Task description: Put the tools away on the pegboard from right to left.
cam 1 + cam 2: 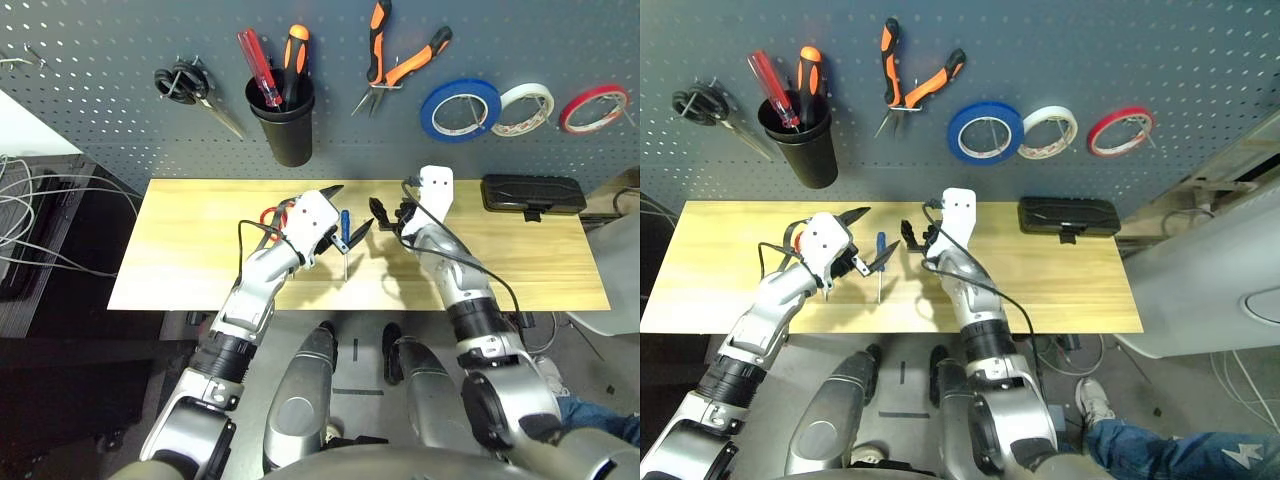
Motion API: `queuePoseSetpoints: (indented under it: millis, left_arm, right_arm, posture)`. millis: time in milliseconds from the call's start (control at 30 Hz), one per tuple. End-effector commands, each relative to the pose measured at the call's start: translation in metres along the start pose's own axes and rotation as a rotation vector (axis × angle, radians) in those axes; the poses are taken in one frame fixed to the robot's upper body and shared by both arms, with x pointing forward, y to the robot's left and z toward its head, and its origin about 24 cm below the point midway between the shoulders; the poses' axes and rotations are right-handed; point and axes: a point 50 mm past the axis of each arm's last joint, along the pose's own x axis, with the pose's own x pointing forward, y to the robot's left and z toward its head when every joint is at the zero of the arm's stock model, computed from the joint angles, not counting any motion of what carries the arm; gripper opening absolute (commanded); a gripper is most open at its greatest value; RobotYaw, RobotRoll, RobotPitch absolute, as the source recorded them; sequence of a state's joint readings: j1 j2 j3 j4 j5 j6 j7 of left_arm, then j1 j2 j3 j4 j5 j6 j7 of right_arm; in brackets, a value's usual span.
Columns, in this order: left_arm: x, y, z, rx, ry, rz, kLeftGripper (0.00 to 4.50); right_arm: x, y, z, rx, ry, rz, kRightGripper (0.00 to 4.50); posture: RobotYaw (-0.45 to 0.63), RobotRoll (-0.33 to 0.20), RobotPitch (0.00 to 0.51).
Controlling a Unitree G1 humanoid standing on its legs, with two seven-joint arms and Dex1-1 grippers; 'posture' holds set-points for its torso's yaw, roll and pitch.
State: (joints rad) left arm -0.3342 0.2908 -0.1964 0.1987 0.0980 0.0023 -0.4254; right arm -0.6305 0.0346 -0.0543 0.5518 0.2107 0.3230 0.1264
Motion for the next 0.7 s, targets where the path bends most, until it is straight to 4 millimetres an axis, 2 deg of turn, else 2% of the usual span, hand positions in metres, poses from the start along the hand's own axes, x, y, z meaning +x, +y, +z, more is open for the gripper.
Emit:
queuePoseSetpoints:
  millis: [33, 233, 433, 533, 700]
  left_arm:
    - [-0.002, -0.005, -0.022, -0.036, 0.135, 0.009, 4.50]
    - [0.008, -0.008, -0.028, -0.080, 0.197, 0.013, 4.50]
    - [0.030, -0.015, -0.028, -0.199, 0.230, 0.002, 4.50]
    - [0.039, -0.015, -0.029, -0.234, 0.248, -0.002, 4.50]
    - [0.052, -0.016, -0.035, -0.275, 0.314, 0.007, 4.50]
  right_arm:
    - [-0.004, -0.011, -0.004, -0.038, 0.012, -0.037, 4.46]
    - [-0.034, -0.043, -0.006, -0.091, 0.034, -0.074, 4.46]
    - [-0.069, -0.060, -0.014, -0.334, 0.068, 0.139, 4.46]
    - [-0.073, -0.064, -0.018, -0.367, 0.090, 0.174, 4.46]
    - [-0.067, -0.061, -0.012, -0.346, 0.072, 0.172, 4.46]
  posture:
    - [0.23, 0.000, 0.300]
    - [0.22, 0.000, 0.312]
    - [0.16, 0.000, 0.316]
    - [0.13, 0.000, 0.316]
    - [0.11, 0.000, 0.320]
